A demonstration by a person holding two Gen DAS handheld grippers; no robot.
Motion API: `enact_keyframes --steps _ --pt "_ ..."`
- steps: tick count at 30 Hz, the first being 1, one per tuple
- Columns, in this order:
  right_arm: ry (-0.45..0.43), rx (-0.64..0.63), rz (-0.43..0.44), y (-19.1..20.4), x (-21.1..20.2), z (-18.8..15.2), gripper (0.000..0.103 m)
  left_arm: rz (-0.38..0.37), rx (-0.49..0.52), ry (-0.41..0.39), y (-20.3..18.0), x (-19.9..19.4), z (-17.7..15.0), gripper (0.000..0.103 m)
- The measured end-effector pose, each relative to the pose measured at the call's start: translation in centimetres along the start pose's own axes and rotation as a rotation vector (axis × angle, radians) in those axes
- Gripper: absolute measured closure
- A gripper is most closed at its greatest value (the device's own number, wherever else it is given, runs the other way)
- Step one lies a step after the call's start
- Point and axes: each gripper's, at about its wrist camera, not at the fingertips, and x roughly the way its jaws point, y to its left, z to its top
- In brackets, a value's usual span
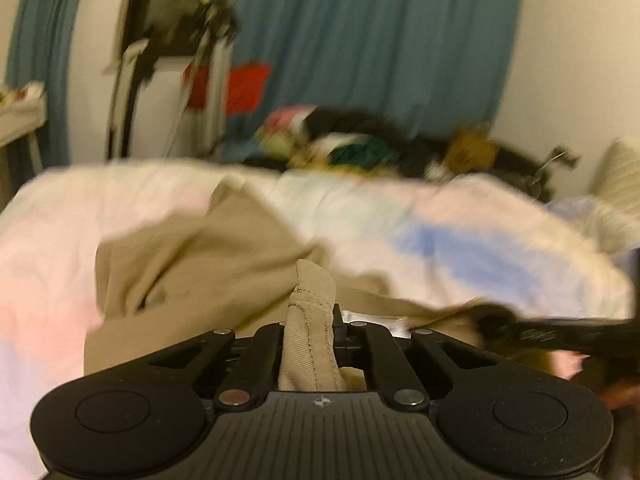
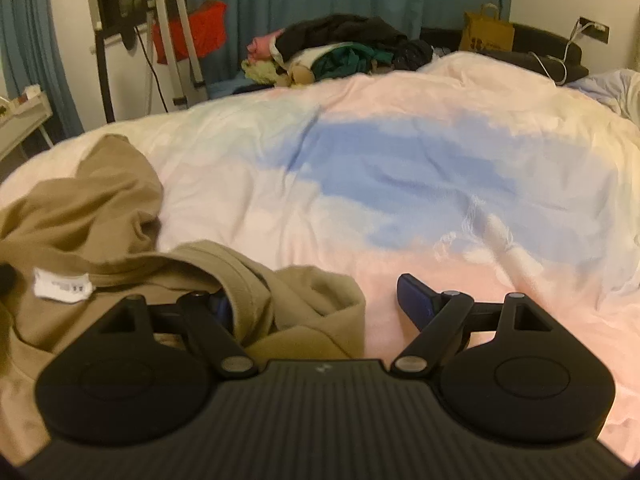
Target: Fold clothes
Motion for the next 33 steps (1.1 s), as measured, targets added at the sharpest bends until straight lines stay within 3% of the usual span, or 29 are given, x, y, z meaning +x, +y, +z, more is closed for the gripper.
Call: enact_keyframes --steps 4,7,11,16,21,27,29,33 --pt "-0.040 0.019 0.040 -0.1 -0.8 0.0 0.022 -0.167 0.038 -0.142 -0.5 -4.6 0.9 0.099" --pt "-0.064 0.020 0.054 0.2 -1.3 0.1 0.022 -0.278 0.053 -0.200 -0.4 -7.8 0.9 0.099" --pt "-0.137 0.050 0.062 0.1 -2.4 0.2 0.022 -0.367 0.022 -0.169 -0.4 -10.6 0.1 0.099" --pt "-0.360 0.133 0.043 -0.9 -5.7 0.8 0.022 -0.333 -0.011 -0.093 -0.8 -11.9 -1.8 0.099" --pt "-0.531 0.132 0.044 -0.9 -8.9 0.9 0.022 -0.246 -0.036 -0.009 -0.7 -10.7 -2.6 0.097" --pt "-0.578 0.098 0.038 -0.9 -10.9 1.1 0.022 -0.184 -0.091 0.087 -0.7 -8.2 -2.4 0.076" --pt "-0.588 0.097 0.040 -1.0 -11.2 1.1 0.022 -0.165 -0.116 0.119 -0.8 -7.1 -2.3 0.058" --pt "-0.628 0.073 0.036 -0.8 -12.0 1.0 0.022 -0.097 -0.183 0.175 -0.9 -5.2 -2.7 0.057"
